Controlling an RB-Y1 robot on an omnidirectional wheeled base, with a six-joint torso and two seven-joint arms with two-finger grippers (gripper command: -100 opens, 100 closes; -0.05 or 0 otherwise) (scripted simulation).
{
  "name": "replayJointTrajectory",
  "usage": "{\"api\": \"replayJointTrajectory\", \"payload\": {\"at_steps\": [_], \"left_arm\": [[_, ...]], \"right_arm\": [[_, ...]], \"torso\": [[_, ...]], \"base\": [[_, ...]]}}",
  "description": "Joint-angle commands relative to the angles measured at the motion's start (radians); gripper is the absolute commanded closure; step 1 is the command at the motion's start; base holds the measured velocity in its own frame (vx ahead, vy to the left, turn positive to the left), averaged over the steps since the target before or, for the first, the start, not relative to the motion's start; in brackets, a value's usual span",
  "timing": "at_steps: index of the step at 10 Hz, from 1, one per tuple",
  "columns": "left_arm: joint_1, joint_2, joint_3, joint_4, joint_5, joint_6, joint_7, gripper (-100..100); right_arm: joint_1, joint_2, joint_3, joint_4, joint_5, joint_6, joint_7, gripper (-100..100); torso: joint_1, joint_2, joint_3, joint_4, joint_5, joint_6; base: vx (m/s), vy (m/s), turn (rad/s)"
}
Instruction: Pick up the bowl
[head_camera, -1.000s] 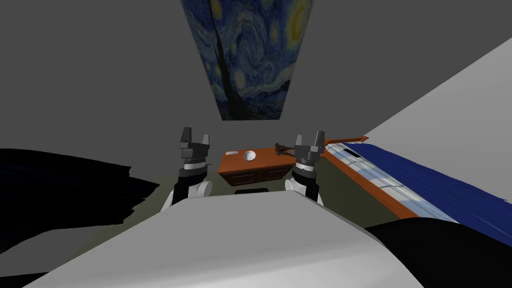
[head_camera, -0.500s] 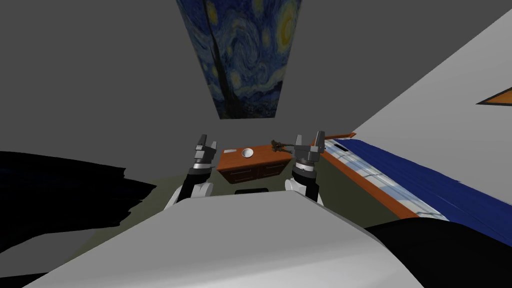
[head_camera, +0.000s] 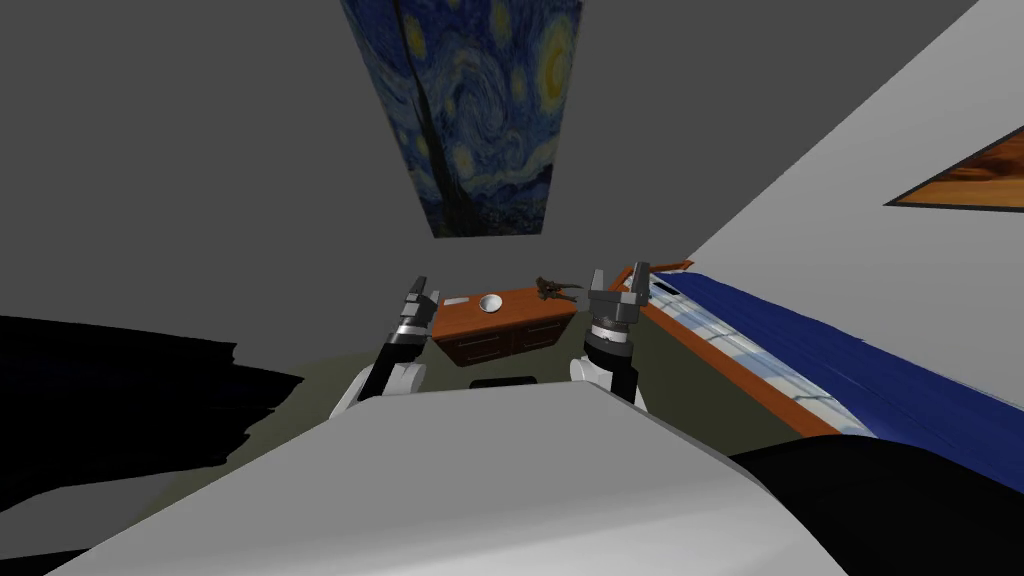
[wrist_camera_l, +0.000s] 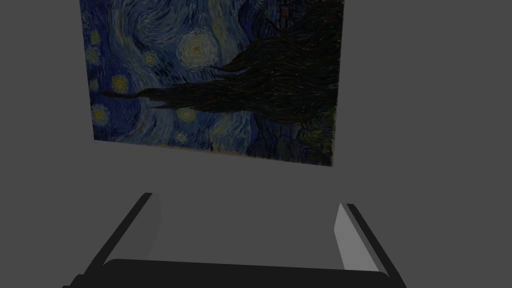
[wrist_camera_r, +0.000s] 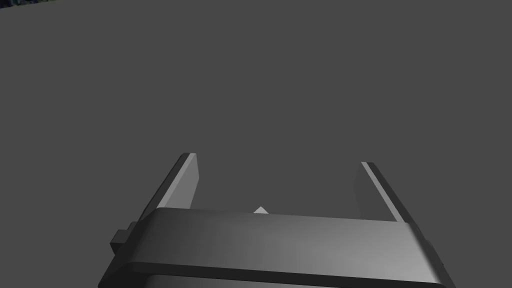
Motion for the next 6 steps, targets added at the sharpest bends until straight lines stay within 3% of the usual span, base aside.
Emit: {"api": "replayJointTrajectory", "payload": {"at_steps": [1, 6], "left_arm": [[-0.017, 0.019, -0.001, 0.041, 0.005, 0.048, 0.004, -100], [-0.065, 0.072, 0.005, 0.152, 0.022, 0.173, 0.014, -100]], "right_arm": [[0.0, 0.0, 0.0, 0.0, 0.0, 0.0, 0.0, 0], [0.0, 0.0, 0.0, 0.0, 0.0, 0.0, 0.0, 0]], "torso": [[0.0, 0.0, 0.0, 0.0, 0.0, 0.0], [-0.001, 0.001, 0.001, 0.0, 0.0, 0.0]], "base": [[-0.051, -0.014, -0.109], [-0.065, -0.025, -0.12]]}}
